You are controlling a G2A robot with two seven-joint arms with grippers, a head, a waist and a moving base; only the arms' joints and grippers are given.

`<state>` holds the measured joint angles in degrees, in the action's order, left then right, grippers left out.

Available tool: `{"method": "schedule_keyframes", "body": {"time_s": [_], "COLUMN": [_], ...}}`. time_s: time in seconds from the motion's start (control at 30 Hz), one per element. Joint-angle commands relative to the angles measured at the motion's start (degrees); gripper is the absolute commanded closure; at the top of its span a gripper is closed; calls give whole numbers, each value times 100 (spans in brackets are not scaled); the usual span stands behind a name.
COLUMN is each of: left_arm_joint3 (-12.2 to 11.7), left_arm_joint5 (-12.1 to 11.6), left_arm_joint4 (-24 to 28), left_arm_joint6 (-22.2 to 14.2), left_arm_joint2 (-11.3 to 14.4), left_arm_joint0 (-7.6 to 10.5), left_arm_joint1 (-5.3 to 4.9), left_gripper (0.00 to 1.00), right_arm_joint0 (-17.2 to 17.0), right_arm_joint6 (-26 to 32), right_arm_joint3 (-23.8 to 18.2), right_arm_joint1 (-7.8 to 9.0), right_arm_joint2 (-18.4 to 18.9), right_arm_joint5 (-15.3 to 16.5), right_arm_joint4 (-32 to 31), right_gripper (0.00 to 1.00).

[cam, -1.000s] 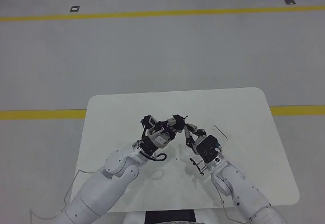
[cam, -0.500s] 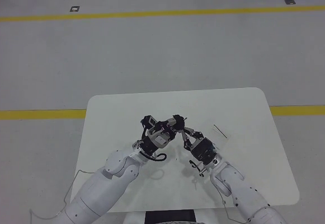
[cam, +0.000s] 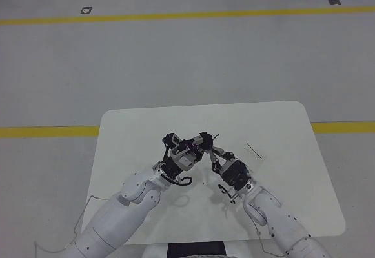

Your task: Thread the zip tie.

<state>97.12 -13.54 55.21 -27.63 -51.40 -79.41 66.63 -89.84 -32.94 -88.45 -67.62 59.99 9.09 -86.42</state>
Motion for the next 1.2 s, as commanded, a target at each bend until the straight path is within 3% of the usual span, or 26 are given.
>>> {"method": "schedule_keyframes", "body": {"time_s": [0.0,0.1,0.17,0.4,0.9,1.17], "left_arm_joint3": [0,0,0,0,0,0], "left_arm_joint5": [0,0,0,0,0,0], "left_arm_joint4": [0,0,0,0,0,0], "left_arm_joint6": [0,0,0,0,0,0], "left_arm_joint2": [0,0,0,0,0,0], "left_arm_joint0": [0,0,0,0,0,0], "left_arm_joint1": [0,0,0,0,0,0], "left_gripper": [100,100,100,100,100,100], "right_arm_joint0": [-6,-21,-32,-92,-192,-190], "right_arm_joint6": [-54,-164,-217,-323,-301,-308], "right_arm_joint3": [-14,-46,-58,-138,-437,-477], "right_arm_joint1": [-4,-10,-14,-29,-46,-60], "right_arm_joint2": [15,28,37,83,243,266], "right_arm_joint5": [30,104,142,268,550,556], "right_arm_joint4": [64,175,242,542,1068,1064], "right_gripper": [21,45,50,49,63,80]}}
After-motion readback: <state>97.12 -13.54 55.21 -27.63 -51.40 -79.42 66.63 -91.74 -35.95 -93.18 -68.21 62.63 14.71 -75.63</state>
